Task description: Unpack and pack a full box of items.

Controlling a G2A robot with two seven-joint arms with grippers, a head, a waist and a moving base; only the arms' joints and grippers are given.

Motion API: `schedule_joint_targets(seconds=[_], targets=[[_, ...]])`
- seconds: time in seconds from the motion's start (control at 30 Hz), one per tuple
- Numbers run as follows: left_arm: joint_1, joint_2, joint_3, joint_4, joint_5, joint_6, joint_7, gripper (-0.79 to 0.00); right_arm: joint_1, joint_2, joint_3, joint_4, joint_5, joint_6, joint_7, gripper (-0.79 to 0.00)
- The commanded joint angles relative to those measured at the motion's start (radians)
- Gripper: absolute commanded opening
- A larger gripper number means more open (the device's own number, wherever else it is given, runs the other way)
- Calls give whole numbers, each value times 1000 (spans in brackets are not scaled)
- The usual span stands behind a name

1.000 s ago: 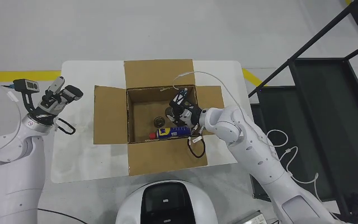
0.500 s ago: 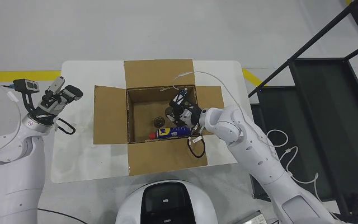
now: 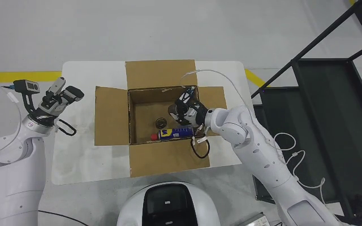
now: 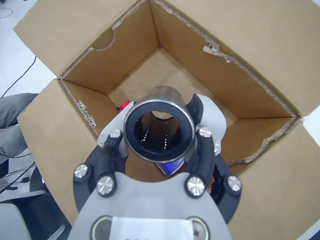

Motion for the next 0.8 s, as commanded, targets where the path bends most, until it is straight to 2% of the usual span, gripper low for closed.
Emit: schedule_joint_targets(seconds=[0.0,0.2,0.43,0.6,0.77], targets=[[0,0,0,0,0,0,0,0,-48,14,76,-65,6,-6,-1,-785],[0,0,0,0,0,0,0,0,-221,47,300,-196,26,-25,-29,-785],[0,0,0,0,0,0,0,0,-397,71,556,-197,67,-4,-53,-785],[0,0,0,0,0,0,0,0,-429,81,636,-127,93,-13,-16,-785],[0,0,0,0,0,0,0,0,-367,91,650,36,127,-39,32,-785]])
